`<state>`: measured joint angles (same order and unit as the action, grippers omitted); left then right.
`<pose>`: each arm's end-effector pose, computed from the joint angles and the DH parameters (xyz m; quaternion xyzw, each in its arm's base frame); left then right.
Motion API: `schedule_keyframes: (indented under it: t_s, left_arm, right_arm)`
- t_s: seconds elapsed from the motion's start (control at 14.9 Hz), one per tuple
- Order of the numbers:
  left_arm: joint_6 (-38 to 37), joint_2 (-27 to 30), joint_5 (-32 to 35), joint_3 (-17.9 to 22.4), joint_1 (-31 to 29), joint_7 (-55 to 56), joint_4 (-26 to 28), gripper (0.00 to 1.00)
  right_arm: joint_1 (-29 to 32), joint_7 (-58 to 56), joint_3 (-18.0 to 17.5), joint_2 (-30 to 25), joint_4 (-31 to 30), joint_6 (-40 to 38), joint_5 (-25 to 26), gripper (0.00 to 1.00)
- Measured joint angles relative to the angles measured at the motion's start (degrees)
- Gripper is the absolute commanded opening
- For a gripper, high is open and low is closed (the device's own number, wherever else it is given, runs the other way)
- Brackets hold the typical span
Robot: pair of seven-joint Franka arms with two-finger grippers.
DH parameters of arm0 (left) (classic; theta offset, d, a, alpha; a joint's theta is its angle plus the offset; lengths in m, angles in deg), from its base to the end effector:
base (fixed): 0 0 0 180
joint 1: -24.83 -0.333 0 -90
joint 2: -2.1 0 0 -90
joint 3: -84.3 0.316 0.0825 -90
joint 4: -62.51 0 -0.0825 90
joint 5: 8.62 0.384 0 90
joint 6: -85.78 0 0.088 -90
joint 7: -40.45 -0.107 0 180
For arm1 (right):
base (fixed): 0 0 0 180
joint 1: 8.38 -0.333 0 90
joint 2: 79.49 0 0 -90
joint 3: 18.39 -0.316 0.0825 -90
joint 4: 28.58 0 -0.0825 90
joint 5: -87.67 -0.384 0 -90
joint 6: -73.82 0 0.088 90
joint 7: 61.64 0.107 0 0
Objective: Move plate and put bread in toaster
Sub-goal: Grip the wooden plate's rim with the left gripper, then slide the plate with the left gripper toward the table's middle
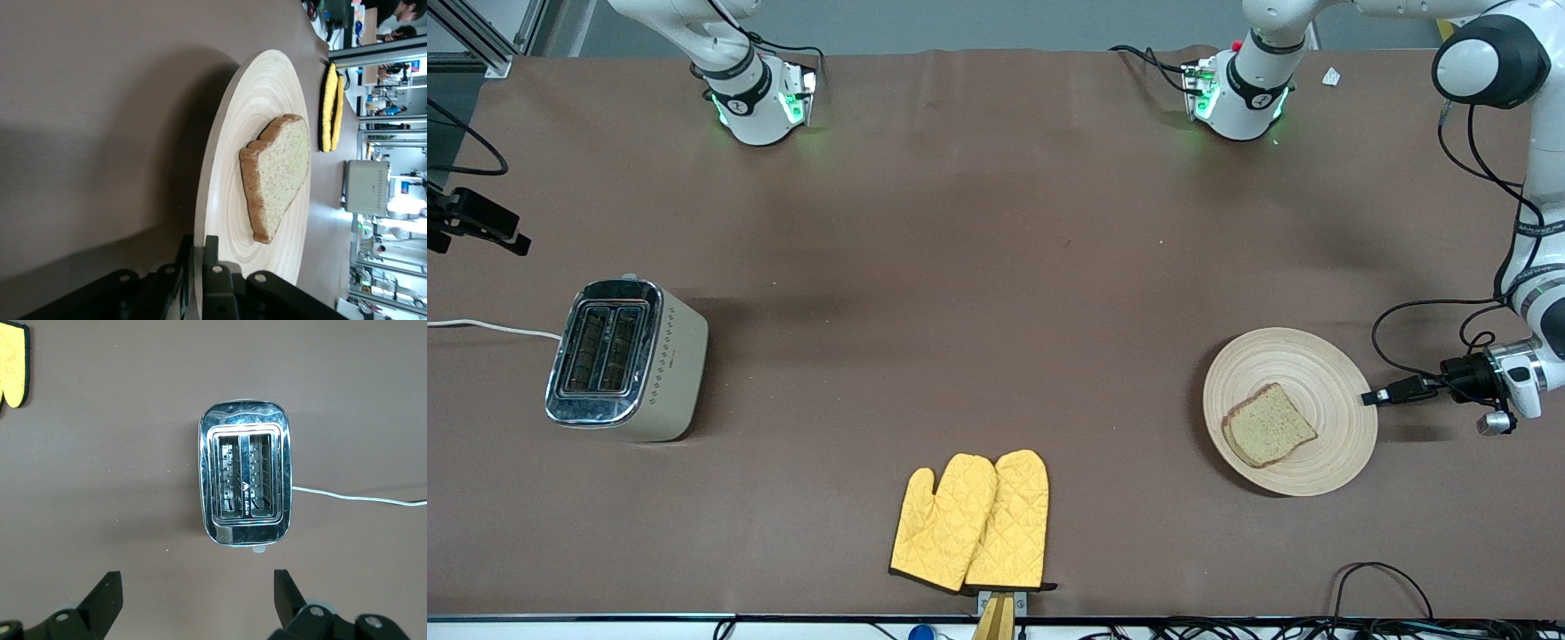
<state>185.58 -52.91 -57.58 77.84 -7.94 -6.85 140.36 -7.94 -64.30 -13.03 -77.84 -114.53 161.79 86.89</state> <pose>0.6372 0.2552 0.1402 0.8711 0.0335 0.0454 0.4878 0.5578 -0.0543 0.6386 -0.9996 0.0271 -0.0037 0.0052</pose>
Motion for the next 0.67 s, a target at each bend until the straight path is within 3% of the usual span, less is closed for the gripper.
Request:
schedule_keyframes:
  t_s: [0.4,0.67]
  left_arm:
    - [-2.39,-0.27,0.0,-0.31,0.34,-0.56,0.0,0.0]
    - [-3.41,-0.27,-0.14,-3.78,0.25,0.89,-0.08,0.0]
  right_arm:
    - [0.88,0.02,0.36,0.02,-0.01,0.07,0.0,1.0]
    - [0.89,0.07,0.34,0.09,-0.04,-0.05,0.0,1.0]
